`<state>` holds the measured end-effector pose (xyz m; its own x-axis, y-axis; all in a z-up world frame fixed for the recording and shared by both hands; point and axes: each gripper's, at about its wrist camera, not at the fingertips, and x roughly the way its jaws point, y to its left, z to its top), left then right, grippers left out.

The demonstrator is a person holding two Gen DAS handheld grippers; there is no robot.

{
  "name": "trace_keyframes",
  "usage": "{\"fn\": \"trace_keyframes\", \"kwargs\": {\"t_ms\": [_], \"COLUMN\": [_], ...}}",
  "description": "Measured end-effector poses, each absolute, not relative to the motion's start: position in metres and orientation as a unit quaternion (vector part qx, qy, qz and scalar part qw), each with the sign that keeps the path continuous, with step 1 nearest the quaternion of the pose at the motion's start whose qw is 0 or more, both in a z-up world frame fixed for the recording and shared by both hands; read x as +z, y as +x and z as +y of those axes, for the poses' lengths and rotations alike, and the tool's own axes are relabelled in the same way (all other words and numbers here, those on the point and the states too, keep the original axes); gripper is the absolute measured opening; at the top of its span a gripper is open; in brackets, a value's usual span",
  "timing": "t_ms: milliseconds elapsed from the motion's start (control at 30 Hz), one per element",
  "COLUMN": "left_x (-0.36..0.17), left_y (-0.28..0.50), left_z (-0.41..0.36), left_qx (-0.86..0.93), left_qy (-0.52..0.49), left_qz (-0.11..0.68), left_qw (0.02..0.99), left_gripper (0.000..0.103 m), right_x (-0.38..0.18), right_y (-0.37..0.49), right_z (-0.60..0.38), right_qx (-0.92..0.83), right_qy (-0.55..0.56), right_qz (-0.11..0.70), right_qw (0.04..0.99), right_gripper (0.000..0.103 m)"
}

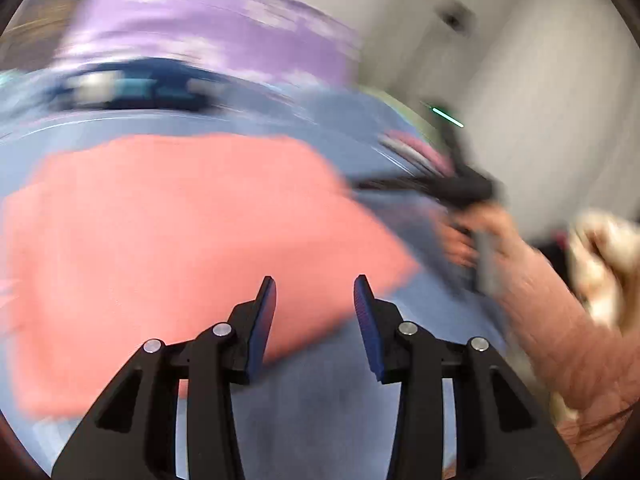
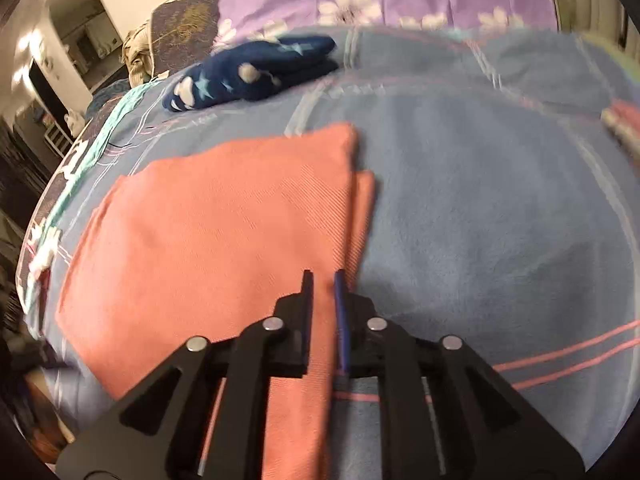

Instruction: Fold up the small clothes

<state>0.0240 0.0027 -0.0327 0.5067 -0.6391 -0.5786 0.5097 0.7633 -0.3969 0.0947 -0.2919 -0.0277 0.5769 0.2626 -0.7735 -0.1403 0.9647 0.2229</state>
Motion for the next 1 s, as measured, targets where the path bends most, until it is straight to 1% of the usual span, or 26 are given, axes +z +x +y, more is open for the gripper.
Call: {"fn": "trace_keyframes", "kwargs": {"t_ms": [33,67,100,133,200,233,267,333,400,500,533,600,633,667,833,933,1000], "left_x": [-0.034,-0.035,-0.038,-0.044,-0.051,-0.056,-0.06,-0.065,-0.069,-0.077,-0.08,-0.083,-0.085,-0.085,-0.09,-0.091,-0.093], "left_y": [0.024,0.022,0.021,0.019,0.015,0.013,0.015,0.02,0.026,0.045,0.05,0.055,0.059,0.06,0.065,0.067,0.07], "left_z": [0.037,0.065,0.09,0.119,0.149,0.165,0.174,0.185,0.185,0.177,0.172,0.167,0.166,0.166,0.151,0.151,0.154], "left_qx": [-0.288,-0.254,-0.227,-0.19,-0.149,-0.14,-0.136,-0.138,-0.162,-0.205,-0.215,-0.228,-0.233,-0.24,-0.263,-0.277,-0.277], "left_qy": [-0.115,-0.139,-0.158,-0.174,-0.188,-0.195,-0.197,-0.196,-0.2,-0.185,-0.179,-0.178,-0.179,-0.182,-0.165,-0.177,-0.189], "left_qz": [0.363,0.358,0.355,0.353,0.355,0.355,0.354,0.354,0.356,0.37,0.378,0.392,0.399,0.403,0.415,0.416,0.417], "left_qw": [0.879,0.888,0.893,0.9,0.903,0.904,0.904,0.904,0.898,0.887,0.883,0.873,0.869,0.864,0.855,0.848,0.845], "left_gripper": [0.041,0.04,0.04,0.04,0.039,0.034,0.025,0.016,0.016,0.016,0.018,0.028,0.039,0.044,0.045,0.044,0.039], "right_x": [-0.02,-0.011,-0.004,0.001,0.01,0.011,0.012,0.014,0.015,0.016,0.017,0.016,0.016,0.016,0.011,0.006,-0.001], "right_y": [0.093,0.09,0.088,0.085,0.08,0.078,0.076,0.076,0.076,0.083,0.088,0.095,0.099,0.104,0.129,0.143,0.152], "right_z": [-0.281,-0.264,-0.245,-0.231,-0.184,-0.168,-0.144,-0.105,-0.076,-0.043,-0.031,-0.02,-0.014,-0.009,0.022,0.047,0.064], "right_qx": [0.124,0.141,0.161,0.175,0.219,0.233,0.253,0.286,0.308,0.322,0.322,0.317,0.314,0.311,0.298,0.292,0.278], "right_qy": [0.059,0.045,0.029,0.015,-0.029,-0.042,-0.058,-0.079,-0.087,-0.09,-0.093,-0.096,-0.097,-0.096,-0.11,-0.127,-0.142], "right_qz": [0.439,0.431,0.424,0.419,0.409,0.407,0.406,0.408,0.414,0.425,0.428,0.432,0.435,0.44,0.454,0.459,0.465], "right_qw": [0.888,0.89,0.891,0.891,0.886,0.882,0.876,0.863,0.852,0.841,0.839,0.839,0.838,0.837,0.832,0.83,0.829], "right_gripper": [0.014,0.017,0.023,0.025,0.03,0.031,0.032,0.037,0.04,0.041,0.041,0.043,0.044,0.045,0.048,0.052,0.054]}}
